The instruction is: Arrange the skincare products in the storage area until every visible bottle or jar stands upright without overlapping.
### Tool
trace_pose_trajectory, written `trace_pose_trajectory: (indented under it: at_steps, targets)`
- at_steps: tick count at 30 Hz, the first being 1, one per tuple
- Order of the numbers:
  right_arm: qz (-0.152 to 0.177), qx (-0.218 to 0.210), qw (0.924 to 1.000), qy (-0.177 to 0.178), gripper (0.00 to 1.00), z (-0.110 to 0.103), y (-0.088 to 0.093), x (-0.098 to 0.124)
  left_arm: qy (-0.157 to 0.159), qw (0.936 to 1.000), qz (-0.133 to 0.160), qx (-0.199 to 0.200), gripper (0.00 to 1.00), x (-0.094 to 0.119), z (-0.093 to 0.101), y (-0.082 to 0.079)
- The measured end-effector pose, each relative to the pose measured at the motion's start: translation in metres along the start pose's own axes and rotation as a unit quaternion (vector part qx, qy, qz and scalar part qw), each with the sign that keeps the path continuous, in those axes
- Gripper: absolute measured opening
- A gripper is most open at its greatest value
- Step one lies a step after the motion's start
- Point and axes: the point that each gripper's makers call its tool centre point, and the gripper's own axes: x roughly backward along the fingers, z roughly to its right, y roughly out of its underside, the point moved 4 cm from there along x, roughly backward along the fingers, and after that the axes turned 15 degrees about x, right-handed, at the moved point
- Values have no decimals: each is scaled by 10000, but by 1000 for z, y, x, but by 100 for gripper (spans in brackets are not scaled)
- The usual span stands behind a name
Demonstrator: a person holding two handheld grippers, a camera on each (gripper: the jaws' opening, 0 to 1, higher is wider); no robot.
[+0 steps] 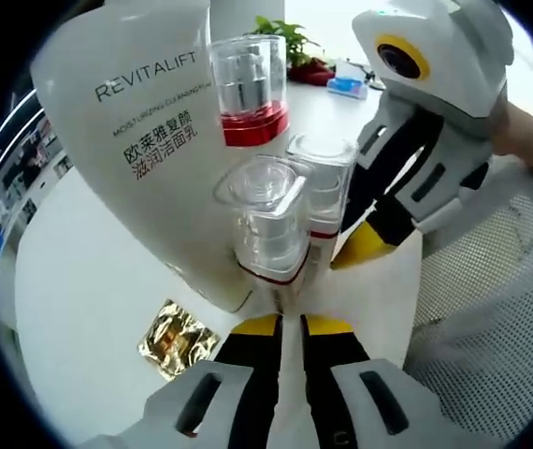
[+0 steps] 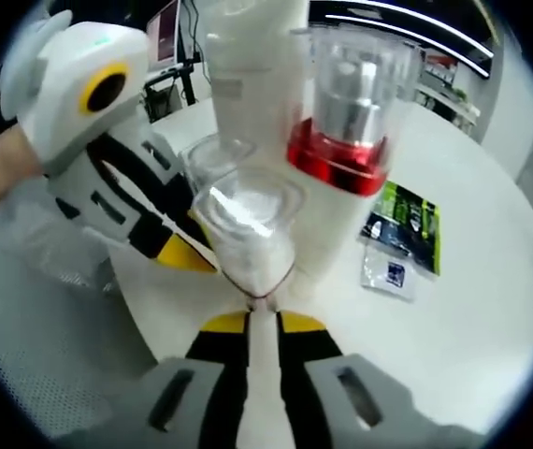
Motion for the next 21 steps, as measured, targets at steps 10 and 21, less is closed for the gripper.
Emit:
trace_pose_trajectory:
  at_steps: [10,21]
  targets:
    - [9,2,10000,52,10,2,-1,-1,-10,10000,10,-1,4,0,0,0]
    - [3,49,9999,115,9,5,-2,-1,1,10000,-15,-21,4,0,0,1]
